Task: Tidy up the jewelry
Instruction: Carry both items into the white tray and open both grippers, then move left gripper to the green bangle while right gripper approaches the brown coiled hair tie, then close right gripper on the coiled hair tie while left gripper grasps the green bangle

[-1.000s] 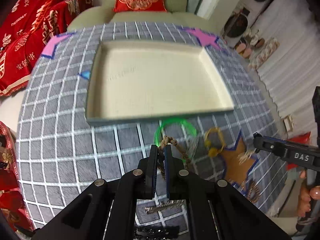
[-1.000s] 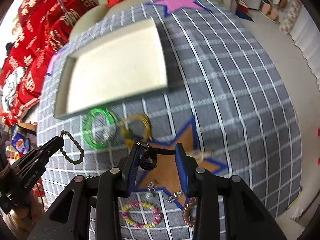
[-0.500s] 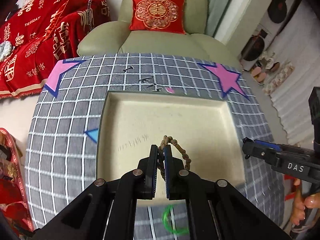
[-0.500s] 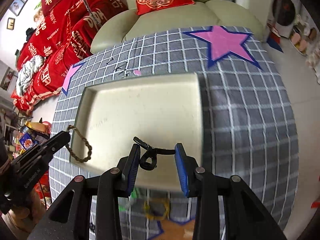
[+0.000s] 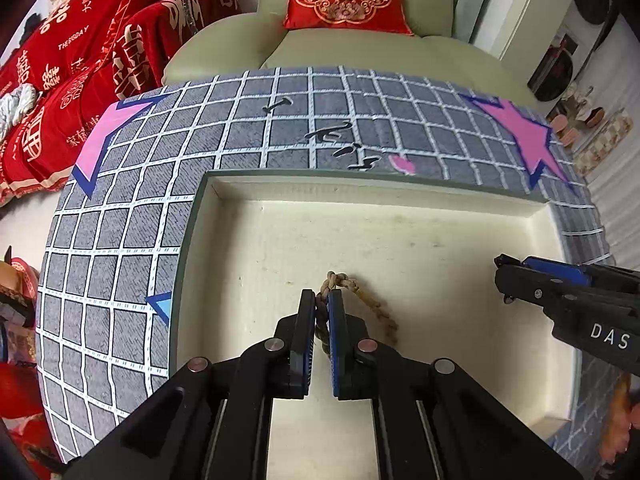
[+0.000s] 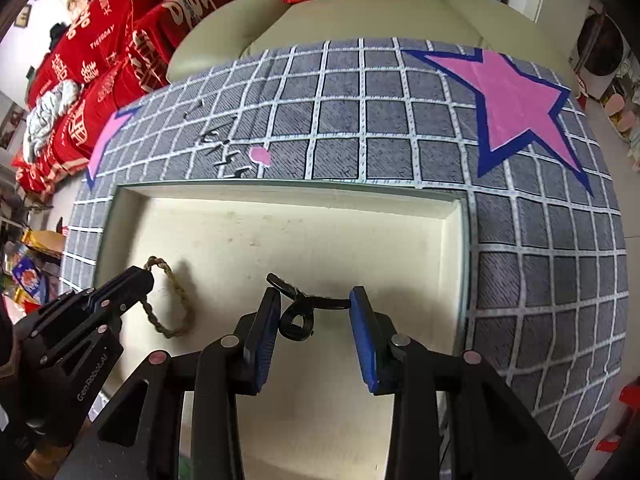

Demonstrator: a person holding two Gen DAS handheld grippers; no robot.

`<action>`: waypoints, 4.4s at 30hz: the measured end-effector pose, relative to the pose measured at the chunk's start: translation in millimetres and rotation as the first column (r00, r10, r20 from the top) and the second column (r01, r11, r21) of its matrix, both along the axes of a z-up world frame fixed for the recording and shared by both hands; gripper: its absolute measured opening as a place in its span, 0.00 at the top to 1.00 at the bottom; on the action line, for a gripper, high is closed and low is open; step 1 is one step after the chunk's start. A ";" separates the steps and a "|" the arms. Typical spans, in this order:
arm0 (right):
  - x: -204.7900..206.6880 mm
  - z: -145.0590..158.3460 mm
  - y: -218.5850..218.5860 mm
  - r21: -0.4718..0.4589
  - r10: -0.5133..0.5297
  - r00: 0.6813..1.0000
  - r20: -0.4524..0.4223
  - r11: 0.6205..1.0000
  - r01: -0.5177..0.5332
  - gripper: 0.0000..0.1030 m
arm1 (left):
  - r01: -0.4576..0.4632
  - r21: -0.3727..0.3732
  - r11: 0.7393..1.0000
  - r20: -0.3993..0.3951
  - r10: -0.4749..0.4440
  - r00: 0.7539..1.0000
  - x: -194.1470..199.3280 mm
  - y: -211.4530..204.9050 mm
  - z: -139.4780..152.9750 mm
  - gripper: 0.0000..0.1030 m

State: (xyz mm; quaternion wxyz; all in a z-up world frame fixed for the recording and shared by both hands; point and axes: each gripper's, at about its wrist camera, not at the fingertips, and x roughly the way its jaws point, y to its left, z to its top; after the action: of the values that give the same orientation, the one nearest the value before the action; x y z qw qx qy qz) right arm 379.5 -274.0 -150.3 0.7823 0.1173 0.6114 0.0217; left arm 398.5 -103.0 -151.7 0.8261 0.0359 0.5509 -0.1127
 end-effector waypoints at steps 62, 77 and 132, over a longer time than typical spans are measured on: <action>-204.5 79.6 -34.1 0.107 -0.273 0.962 0.013 0.957 0.270 0.12 | 0.066 0.085 0.994 -0.033 -0.063 0.997 -185.5 61.4 32.8 0.00; -321.7 36.1 -41.1 -0.001 -0.384 0.915 -0.128 0.922 0.387 0.12 | 0.028 0.050 0.998 -0.114 -0.022 0.993 -199.8 68.5 8.1 0.00; -308.1 60.7 -46.8 -0.059 -0.307 0.950 -0.050 0.951 0.304 0.88 | 0.141 -0.050 0.989 -0.040 -0.143 0.989 -174.9 15.7 22.9 0.86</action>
State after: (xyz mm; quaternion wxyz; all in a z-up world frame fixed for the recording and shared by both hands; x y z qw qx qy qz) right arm 71.4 -320.8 -89.6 0.7606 0.1915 0.6089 -0.1185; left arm 223.6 -87.3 -128.8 0.8044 0.0531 0.5620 -0.1852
